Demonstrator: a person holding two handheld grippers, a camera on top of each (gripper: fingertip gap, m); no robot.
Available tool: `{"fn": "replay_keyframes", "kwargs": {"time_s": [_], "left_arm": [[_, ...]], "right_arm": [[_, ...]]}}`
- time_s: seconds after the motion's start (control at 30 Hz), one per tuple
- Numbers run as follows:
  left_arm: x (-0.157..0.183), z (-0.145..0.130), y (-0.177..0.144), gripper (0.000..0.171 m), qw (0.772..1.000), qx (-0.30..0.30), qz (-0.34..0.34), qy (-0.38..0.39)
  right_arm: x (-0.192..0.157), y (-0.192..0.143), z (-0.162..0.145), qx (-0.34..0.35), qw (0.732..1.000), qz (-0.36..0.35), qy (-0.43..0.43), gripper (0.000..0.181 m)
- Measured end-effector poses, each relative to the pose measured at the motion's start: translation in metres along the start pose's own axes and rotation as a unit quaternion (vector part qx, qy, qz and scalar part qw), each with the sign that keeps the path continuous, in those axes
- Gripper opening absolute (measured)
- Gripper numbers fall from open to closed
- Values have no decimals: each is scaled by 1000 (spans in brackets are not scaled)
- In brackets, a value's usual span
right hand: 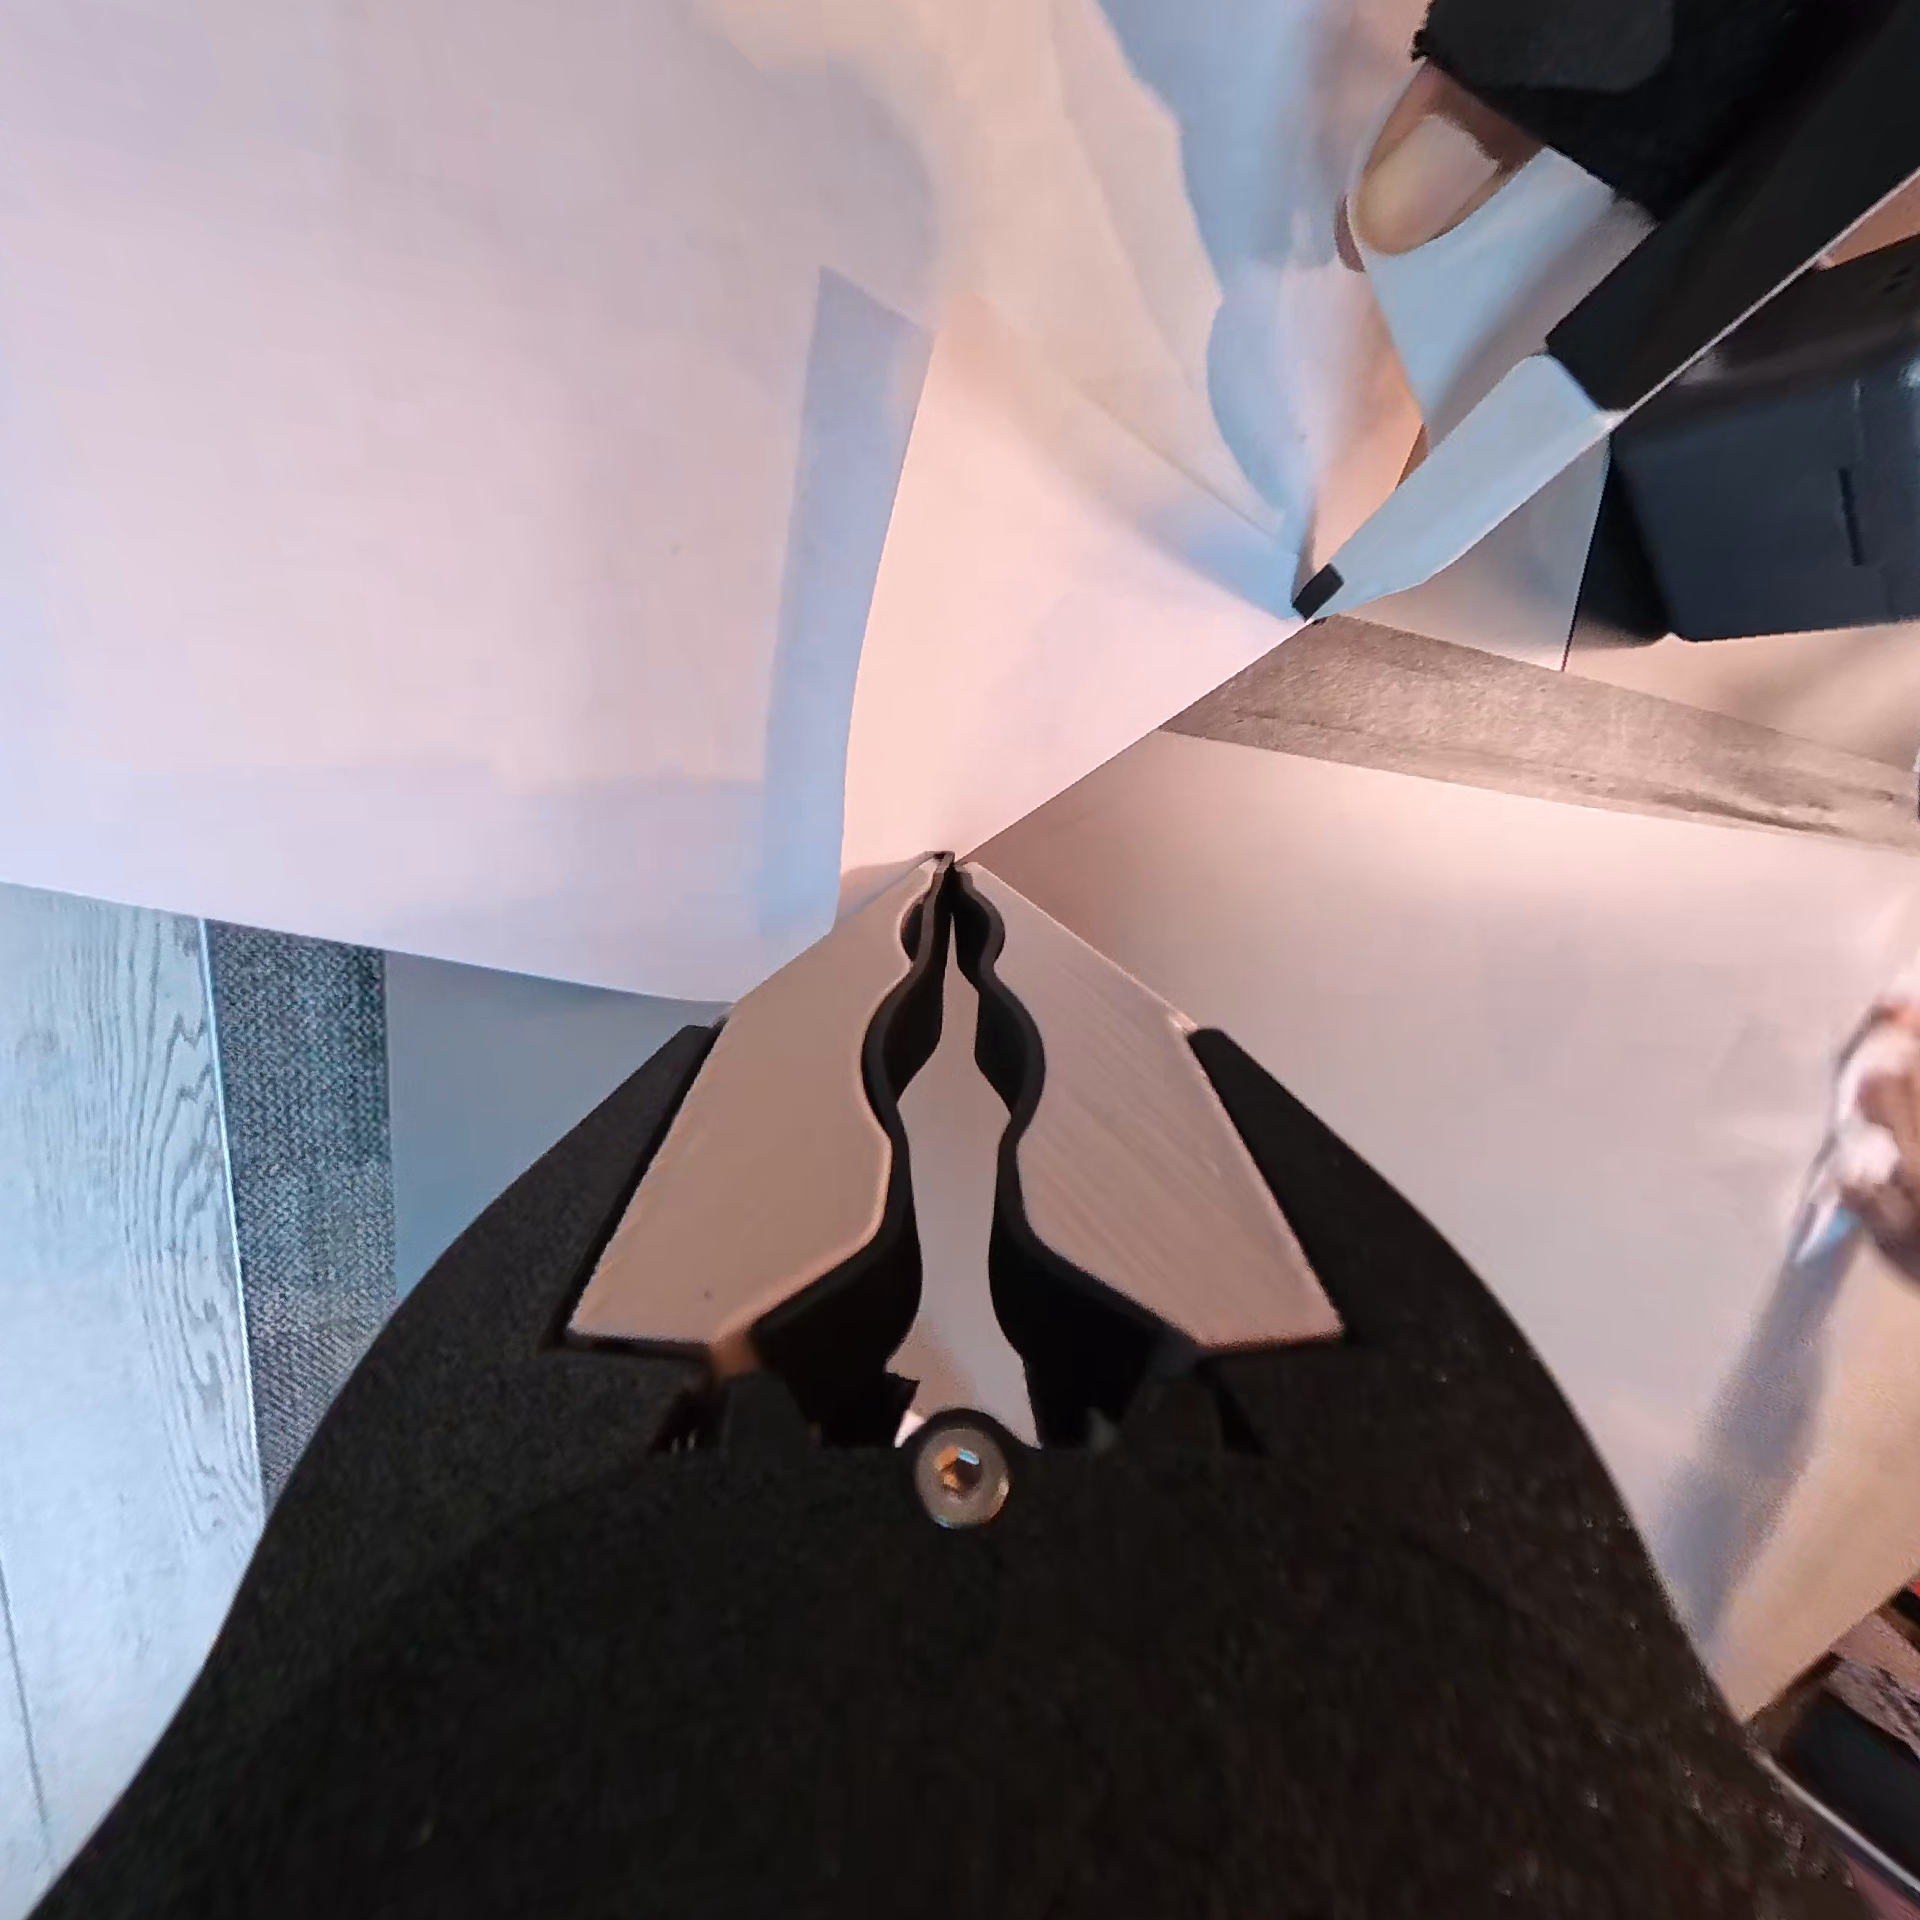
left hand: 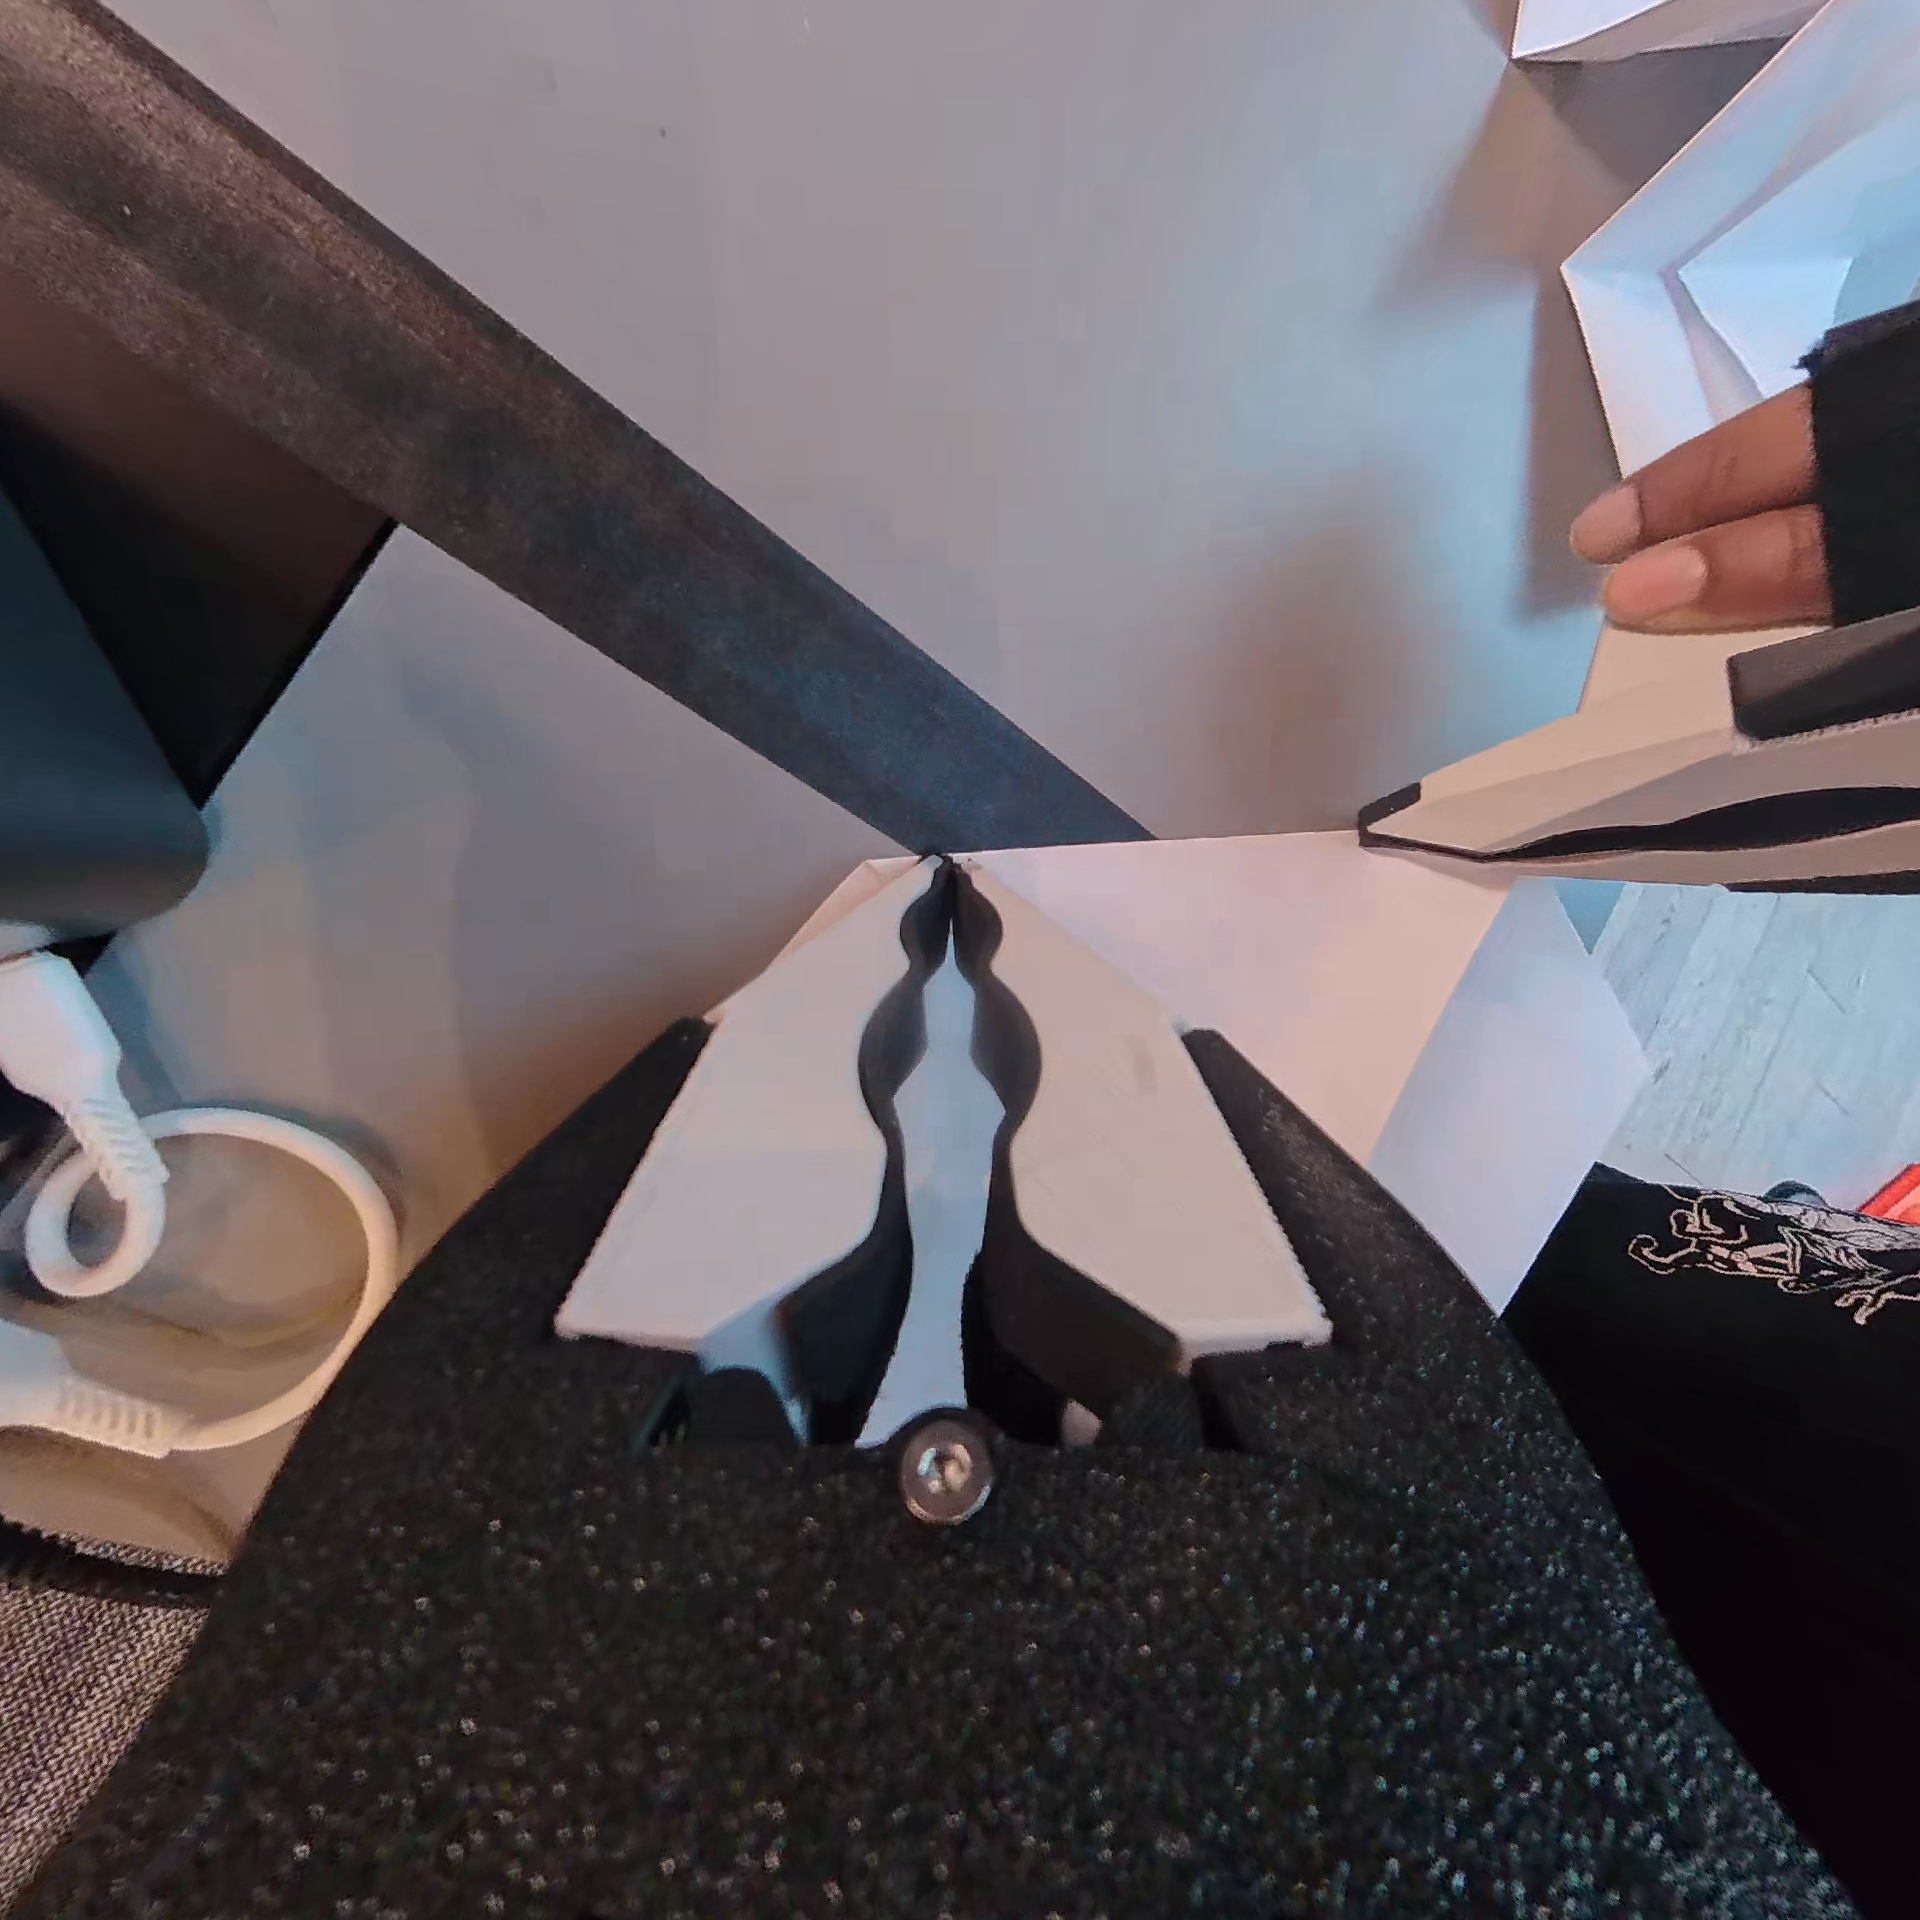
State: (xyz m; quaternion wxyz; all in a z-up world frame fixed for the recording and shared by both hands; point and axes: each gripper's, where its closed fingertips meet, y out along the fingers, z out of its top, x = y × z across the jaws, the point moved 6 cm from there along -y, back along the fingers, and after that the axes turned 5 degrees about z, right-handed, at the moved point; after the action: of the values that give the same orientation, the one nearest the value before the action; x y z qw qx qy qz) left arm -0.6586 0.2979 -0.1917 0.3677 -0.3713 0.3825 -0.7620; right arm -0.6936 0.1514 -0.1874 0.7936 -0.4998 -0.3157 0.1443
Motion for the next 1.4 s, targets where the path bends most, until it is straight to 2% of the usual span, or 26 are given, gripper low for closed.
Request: {"fn": "replay_keyframes", "kwargs": {"time_s": [0.27, 0.57, 0.7, 0.8, 0.87, 0.97, 1.07, 1.13, 1.2, 1.27, 1.33, 1.4], "left_arm": [[0, 0, 1, 0, 1000, 1, 0, -3], [1, 1, 1, 0, 1000, -1, 0, 2], [2, 2, 1, 0, 1000, 1, 2, 10], [2, 1, 1, 0, 1000, 5, -3, 3], [2, 1, 1, 0, 1000, 2, -4, 7], [2, 2, 1, 0, 1000, -2, -8, 6], [-1, 1, 1, 0, 999, 6, -28, -20], [-1, 1, 1, 0, 998, 11, -44, -41], [2, 3, -8, 0, 993, 34, -89, -74], [-2, 6, -35, 0, 980, 99, -121, -127], [-17, -5, -70, 1, 967, 160, -104, -172], [-37, -37, -98, 14, 955, 186, -63, -224]], "right_arm": [[-16, -7, -4, 1, 999, -18, 31, 0], [-43, -17, -4, -21, 998, -53, -7, 0], [-50, -20, -3, -27, 998, -51, -8, 0], [-45, -22, -1, -42, 999, -21, 10, 0], [-31, -37, 4, -8, 998, -29, 56, 0], [4, -56, 10, 50, 974, -66, 209, 0], [22, -35, 17, 84, 932, -32, 351, 10], [25, -10, 23, 80, 925, -21, 370, 11], [22, 12, 27, 53, 929, 0, 366, 16], [20, 19, 29, 46, 936, 0, 349, 20], [18, 18, 31, 38, 948, -5, 315, 17], [17, 17, 31, 34, 960, -5, 277, 14]]}}
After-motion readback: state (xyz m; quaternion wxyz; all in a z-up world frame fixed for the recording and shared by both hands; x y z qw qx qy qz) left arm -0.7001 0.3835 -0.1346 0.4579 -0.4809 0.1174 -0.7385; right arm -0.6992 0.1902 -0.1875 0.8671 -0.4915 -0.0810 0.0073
